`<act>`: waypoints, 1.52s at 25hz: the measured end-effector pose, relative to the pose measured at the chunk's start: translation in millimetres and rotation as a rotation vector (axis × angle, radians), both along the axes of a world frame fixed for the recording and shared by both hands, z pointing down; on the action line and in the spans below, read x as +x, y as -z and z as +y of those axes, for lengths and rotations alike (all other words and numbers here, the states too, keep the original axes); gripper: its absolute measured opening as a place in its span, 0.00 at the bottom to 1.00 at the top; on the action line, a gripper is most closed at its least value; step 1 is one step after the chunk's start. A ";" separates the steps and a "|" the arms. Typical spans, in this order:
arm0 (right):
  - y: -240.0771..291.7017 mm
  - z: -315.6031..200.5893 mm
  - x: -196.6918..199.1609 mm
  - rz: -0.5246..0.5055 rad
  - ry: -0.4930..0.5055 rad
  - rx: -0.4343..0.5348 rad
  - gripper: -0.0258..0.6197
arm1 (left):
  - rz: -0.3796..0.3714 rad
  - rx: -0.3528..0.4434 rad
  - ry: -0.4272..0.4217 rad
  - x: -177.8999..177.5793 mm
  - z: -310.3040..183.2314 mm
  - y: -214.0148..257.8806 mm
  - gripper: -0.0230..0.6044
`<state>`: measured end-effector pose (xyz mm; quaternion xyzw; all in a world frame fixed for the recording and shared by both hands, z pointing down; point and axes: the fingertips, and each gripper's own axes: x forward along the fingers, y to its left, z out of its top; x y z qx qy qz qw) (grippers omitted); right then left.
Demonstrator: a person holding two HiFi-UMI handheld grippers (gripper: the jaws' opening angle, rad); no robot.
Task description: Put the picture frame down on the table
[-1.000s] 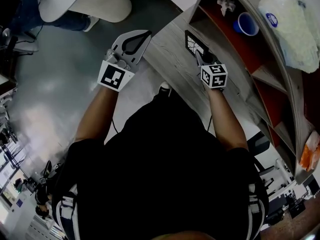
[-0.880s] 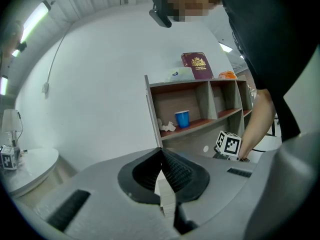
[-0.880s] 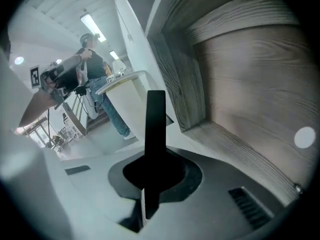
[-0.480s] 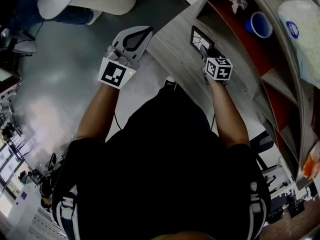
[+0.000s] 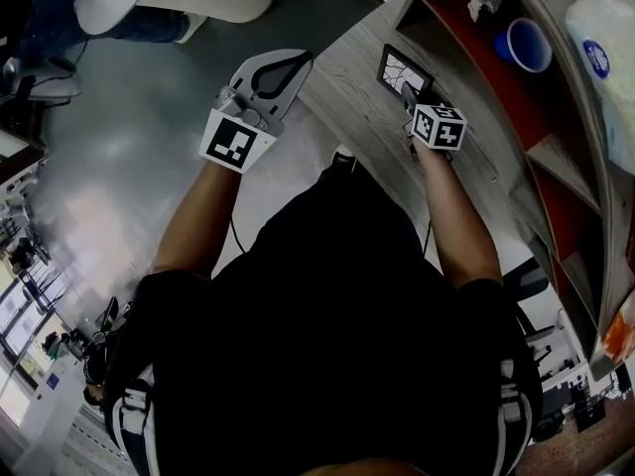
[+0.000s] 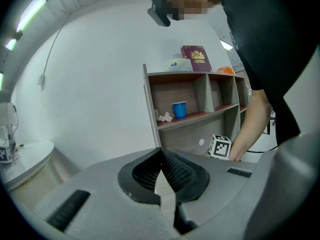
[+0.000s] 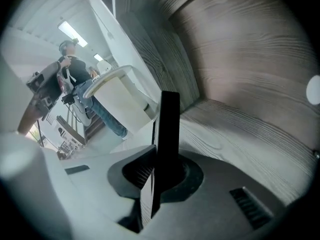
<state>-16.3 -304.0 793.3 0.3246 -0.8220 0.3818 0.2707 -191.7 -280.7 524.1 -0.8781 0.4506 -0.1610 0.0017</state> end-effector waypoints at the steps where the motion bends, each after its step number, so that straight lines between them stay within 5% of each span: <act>1: -1.8 -0.1 0.9 0.007 -0.002 -0.003 0.08 | 0.006 -0.006 0.001 0.6 1.2 -2.2 0.06; 38: -45.5 -6.1 38.2 0.236 -0.039 -0.064 0.50 | 0.020 -0.108 -0.032 17.0 10.0 -32.1 0.06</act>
